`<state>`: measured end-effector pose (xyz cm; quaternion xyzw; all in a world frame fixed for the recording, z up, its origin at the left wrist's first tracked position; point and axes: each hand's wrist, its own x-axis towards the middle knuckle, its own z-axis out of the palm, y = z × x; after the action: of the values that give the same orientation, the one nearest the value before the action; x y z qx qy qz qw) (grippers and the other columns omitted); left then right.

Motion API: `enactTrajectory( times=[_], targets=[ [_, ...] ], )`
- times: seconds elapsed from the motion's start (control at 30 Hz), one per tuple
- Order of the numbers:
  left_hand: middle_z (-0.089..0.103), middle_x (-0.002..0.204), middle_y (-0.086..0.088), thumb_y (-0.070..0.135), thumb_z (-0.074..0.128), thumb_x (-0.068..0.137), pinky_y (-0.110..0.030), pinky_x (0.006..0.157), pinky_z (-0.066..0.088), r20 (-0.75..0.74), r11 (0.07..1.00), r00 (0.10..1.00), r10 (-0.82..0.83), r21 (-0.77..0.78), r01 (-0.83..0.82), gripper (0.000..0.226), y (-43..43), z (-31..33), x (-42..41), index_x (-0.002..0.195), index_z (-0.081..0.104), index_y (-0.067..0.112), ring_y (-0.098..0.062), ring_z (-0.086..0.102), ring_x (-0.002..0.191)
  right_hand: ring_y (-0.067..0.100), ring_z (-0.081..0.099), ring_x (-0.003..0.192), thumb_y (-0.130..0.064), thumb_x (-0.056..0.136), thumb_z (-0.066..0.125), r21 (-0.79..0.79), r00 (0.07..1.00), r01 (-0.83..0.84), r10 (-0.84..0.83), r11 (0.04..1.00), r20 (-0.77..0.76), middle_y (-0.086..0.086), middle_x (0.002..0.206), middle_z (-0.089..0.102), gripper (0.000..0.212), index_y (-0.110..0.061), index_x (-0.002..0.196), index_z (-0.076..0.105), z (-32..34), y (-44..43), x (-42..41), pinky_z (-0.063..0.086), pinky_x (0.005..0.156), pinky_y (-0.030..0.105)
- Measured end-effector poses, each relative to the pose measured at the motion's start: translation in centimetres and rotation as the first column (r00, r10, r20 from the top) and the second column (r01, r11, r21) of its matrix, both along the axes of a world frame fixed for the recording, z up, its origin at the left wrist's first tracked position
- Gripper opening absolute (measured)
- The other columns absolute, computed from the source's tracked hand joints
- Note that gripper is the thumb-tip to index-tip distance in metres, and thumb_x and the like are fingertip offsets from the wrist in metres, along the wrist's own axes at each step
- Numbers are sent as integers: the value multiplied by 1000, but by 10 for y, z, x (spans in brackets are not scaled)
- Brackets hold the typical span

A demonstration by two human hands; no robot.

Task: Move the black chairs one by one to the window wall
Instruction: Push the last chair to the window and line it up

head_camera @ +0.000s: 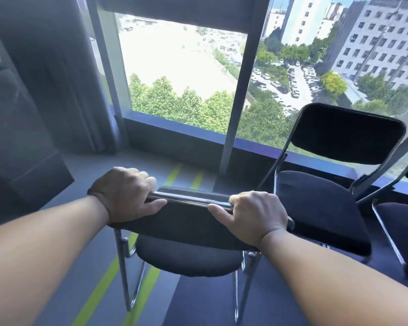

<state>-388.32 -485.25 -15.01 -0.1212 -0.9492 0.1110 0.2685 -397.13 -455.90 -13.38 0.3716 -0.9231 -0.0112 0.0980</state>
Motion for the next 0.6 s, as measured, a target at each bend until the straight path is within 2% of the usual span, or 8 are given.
enactTrajectory(
  times=[0.1,0.2,0.3,0.37,0.5,0.6],
  targets=[
    [49,53,-4,60,42,83,-31,45,39,25,999,999,40,33,-41,52,-20,-1,-21,57,47,15,-28,52,45,22,61,79,-82,83,9,-15,999,-39,39,999,11,-5,74,57,72,-20,65,42,-6,-22,-23,34,62,35],
    [49,52,-3,61,43,83,-29,46,34,-25,996,997,69,52,-68,53,-1,-12,-33,57,47,16,-27,51,44,19,63,76,-83,78,1,22,997,-70,70,997,-35,-6,75,62,76,-21,65,42,-11,-11,-57,34,60,32],
    [49,52,-3,62,43,84,-29,45,34,-27,992,993,115,58,-113,54,27,-16,-58,57,48,16,-27,50,45,16,46,65,-83,73,-3,52,997,-60,63,997,-52,-8,60,44,73,-22,59,35,-7,2,-101,31,60,32],
    [49,52,-3,62,41,85,-29,45,33,-25,990,993,119,80,-116,55,27,-11,-75,57,49,16,-27,49,45,15,43,64,-83,73,-3,55,996,-61,64,997,-58,-9,58,39,73,-23,59,36,-4,1,-121,30,59,32],
    [49,52,-3,60,43,83,-27,46,34,14,995,996,90,34,-90,53,2,-9,-95,57,50,15,-27,50,44,18,59,71,-84,74,1,1,998,-50,50,999,-49,-7,66,53,75,-22,60,39,-13,-14,-128,31,60,33],
    [48,52,-3,58,44,83,-26,45,33,22,999,999,37,6,-37,51,-19,-13,-110,56,48,15,-27,49,43,20,62,71,-84,77,5,-38,1000,-31,31,999,-5,-7,60,44,72,-21,56,33,-18,-27,-130,31,58,33]
  ],
)
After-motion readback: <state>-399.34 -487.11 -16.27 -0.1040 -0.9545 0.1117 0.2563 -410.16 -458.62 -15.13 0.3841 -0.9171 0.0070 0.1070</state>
